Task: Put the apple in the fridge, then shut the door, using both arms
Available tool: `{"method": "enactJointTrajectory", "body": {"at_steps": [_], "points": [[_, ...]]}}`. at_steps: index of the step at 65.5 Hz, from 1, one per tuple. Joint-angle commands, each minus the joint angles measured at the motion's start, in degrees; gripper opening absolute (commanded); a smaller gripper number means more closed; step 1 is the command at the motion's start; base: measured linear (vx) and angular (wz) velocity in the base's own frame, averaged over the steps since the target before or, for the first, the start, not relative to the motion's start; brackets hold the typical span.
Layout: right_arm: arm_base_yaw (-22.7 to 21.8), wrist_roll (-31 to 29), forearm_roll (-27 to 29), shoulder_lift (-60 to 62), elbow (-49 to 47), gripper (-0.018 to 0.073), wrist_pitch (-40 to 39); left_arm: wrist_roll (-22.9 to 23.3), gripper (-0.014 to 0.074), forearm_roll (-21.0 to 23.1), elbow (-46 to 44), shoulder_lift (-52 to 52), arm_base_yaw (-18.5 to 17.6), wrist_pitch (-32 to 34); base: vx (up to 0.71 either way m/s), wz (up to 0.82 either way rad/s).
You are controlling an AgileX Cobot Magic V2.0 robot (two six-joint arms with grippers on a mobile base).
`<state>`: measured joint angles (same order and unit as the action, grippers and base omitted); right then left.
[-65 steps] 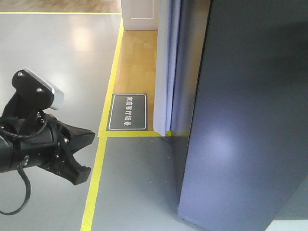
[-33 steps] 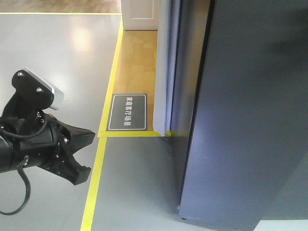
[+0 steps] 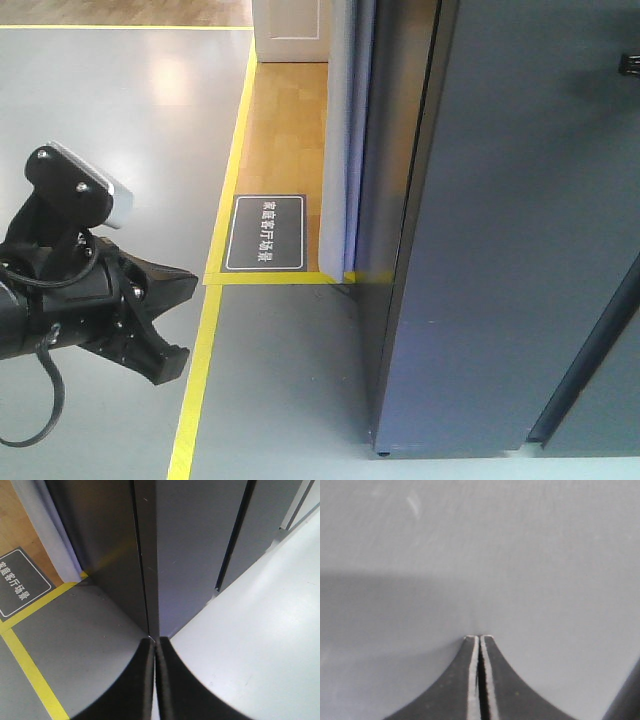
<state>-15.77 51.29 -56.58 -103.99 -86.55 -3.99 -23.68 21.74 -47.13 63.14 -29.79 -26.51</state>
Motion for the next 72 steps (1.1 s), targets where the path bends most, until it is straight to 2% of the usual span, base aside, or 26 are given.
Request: {"method": "enactJointTrajectory", "body": {"at_steps": [1, 21, 34, 62, 68, 72], "points": [[-0.25, 1.58, -1.20, 2.01, -2.55, -0.0002, -3.47, 0.57, -0.0006, 1.08, -1.51, -1.33, 0.06, 3.07, 0.00, 0.00], [0.47, 6.68, -3.74, 6.03, -1.88, -0.0002, 3.50, 0.57, -0.0006, 1.08, -1.51, -1.33, 0.06, 3.07, 0.00, 0.00], [2.22, 2.74, -5.10, 11.23, 6.35, -0.0002, 5.38, 0.57, -0.0006, 1.08, -1.51, -1.33, 0.06, 2.93, 0.00, 0.00], [3.01, 1.78, -4.84, 23.96, 27.41, -0.0002, 5.73, 0.57, -0.0006, 1.08, -1.51, -1.33, 0.06, 2.93, 0.00, 0.00], [5.24, -1.92, -4.23, 25.38, 30.05, -0.0002, 11.26, 0.57, -0.0006, 1.08, -1.51, -1.33, 0.06, 2.93, 0.00, 0.00], [7.99, -6.04, -1.45, 25.45, 30.66, -0.0002, 15.72, 0.57, -0.0006, 1.08, -1.51, -1.33, 0.06, 2.93, 0.00, 0.00]]}}
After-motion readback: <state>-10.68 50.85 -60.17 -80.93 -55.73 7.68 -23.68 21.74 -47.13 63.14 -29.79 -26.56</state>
